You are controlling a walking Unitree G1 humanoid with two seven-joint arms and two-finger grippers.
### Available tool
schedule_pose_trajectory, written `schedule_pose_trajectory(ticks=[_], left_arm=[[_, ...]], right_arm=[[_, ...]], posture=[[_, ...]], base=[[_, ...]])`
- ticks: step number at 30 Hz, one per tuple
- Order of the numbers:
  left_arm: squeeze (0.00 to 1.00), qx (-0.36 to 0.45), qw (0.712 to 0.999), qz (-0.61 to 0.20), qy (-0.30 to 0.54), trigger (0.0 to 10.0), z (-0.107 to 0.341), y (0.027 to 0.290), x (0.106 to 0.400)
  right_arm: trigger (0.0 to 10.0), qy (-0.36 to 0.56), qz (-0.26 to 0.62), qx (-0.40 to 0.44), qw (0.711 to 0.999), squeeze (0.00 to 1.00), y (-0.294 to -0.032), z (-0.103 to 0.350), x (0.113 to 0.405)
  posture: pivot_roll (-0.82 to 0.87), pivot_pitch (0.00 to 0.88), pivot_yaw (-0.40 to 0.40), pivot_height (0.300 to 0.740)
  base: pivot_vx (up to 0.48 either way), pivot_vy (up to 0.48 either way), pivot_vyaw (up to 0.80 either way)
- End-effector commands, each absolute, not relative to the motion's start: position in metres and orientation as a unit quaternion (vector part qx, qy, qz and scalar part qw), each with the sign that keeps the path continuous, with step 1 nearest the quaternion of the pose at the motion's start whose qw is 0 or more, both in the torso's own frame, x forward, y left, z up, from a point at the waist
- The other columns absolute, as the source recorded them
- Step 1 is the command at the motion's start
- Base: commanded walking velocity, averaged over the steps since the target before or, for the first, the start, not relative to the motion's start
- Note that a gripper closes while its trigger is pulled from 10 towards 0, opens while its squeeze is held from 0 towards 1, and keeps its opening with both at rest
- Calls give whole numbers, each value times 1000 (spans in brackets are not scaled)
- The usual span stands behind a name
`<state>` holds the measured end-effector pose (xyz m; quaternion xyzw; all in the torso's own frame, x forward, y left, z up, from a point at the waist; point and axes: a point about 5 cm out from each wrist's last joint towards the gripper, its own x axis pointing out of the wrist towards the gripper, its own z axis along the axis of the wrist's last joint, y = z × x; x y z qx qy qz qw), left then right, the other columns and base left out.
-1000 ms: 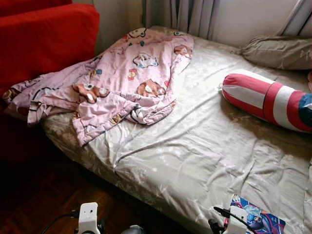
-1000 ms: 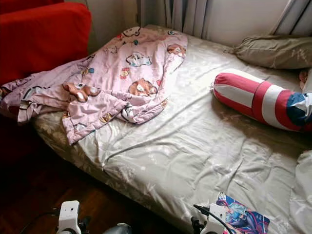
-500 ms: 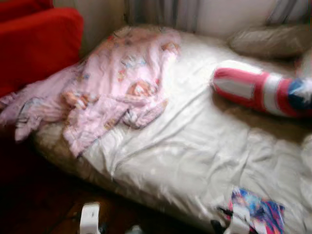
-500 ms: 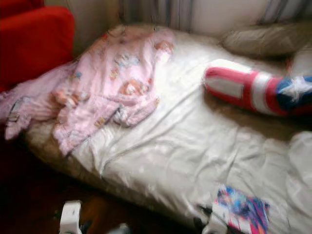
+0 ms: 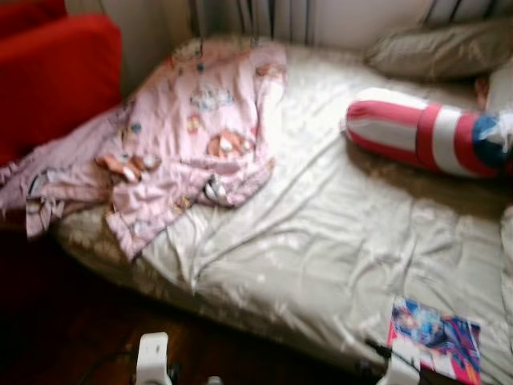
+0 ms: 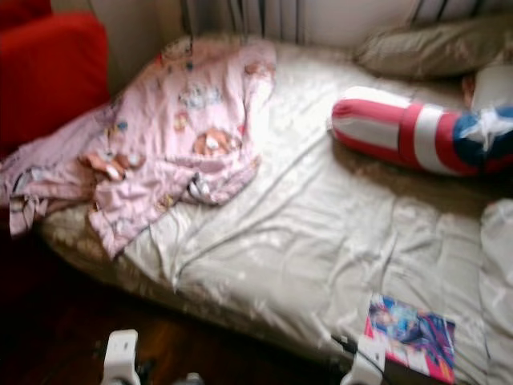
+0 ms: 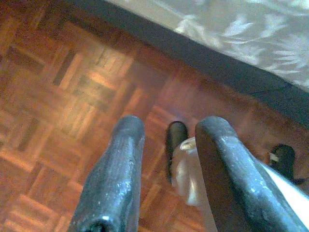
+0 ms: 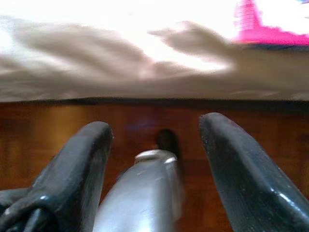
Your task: Clean up the room
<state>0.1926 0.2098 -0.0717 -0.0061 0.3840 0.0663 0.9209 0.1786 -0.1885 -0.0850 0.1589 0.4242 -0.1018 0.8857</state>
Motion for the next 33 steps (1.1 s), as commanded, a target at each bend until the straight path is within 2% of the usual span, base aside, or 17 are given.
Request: schedule_pose_trajectory(ticks=[1,33], left_arm=[[0,-8,914,70,400,10000,-76,211,185],[0,-10,915,69,397,10000,-75,208,188]], right_arm=[[10000,434,-105,162,880,0,-189,-89,171],[10000,434,-96,159,882,0,-189,-88,173]], posture=[[75,187,-9,740],[77,140,-10,740]], base=[[0,480,0],[0,479,0]])
